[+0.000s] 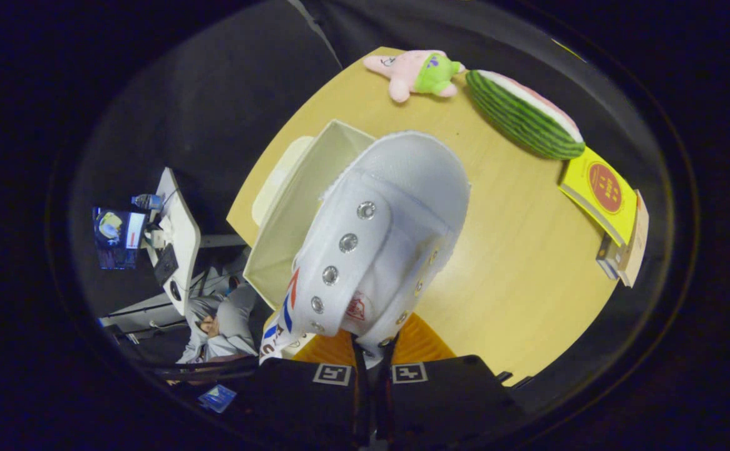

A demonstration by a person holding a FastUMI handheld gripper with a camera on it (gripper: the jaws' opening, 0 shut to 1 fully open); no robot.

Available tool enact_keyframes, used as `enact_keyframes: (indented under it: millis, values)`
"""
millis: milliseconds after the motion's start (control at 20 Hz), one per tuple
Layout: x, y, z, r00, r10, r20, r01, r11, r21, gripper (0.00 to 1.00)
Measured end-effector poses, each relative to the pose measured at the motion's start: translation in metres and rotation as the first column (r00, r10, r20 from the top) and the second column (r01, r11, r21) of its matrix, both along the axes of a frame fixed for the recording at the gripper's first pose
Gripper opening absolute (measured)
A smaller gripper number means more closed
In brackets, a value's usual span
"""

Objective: Open the storage box then place both shoes into the box .Put the left shoe in first, then the right shoe, with the right side of both shoes facing outward in a uniform manner.

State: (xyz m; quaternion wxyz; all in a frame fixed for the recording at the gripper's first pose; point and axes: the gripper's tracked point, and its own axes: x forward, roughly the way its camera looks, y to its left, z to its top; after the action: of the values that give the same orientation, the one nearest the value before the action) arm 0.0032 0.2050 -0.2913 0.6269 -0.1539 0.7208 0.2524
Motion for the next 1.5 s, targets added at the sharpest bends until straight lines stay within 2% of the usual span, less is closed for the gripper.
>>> enact_keyframes:
  millis: [200,300,400,450,650,700,850,1000,1200,1300,1400,1500]
  values:
    - [0.008,0.006,-0.033,0.999,-0.034,-0.028,0.032,0.997,-0.067,0.10]
    - [0.004,0.008,-0.039,0.997,-0.062,-0.049,0.058,0.996,-0.071,0.15]
    - [-0.001,0.009,-0.044,0.990,-0.119,-0.073,0.115,0.991,-0.061,0.37]
    - [-0.004,0.010,-0.042,0.987,-0.135,-0.083,0.131,0.990,-0.047,0.52]
    - [-0.001,0.006,-0.032,0.989,-0.146,-0.010,0.145,0.989,-0.013,0.74]
    - [-0.001,0.005,-0.024,0.987,-0.159,0.013,0.159,0.987,0.003,0.77]
    - [0.002,0.004,-0.001,0.966,-0.248,0.079,0.242,0.967,0.077,0.78]
    - [0.009,-0.006,0.027,0.923,-0.337,0.184,0.312,0.938,0.149,0.79]
    - [0.014,-0.031,0.072,0.827,-0.434,0.358,0.364,0.898,0.249,0.80]
    - [0.025,-0.053,0.096,0.729,-0.491,0.477,0.386,0.870,0.305,0.80]
    - [0.028,-0.071,0.124,0.617,-0.537,0.576,0.388,0.844,0.371,0.80]
    - [0.027,-0.089,0.153,0.496,-0.542,0.679,0.359,0.839,0.408,0.81]
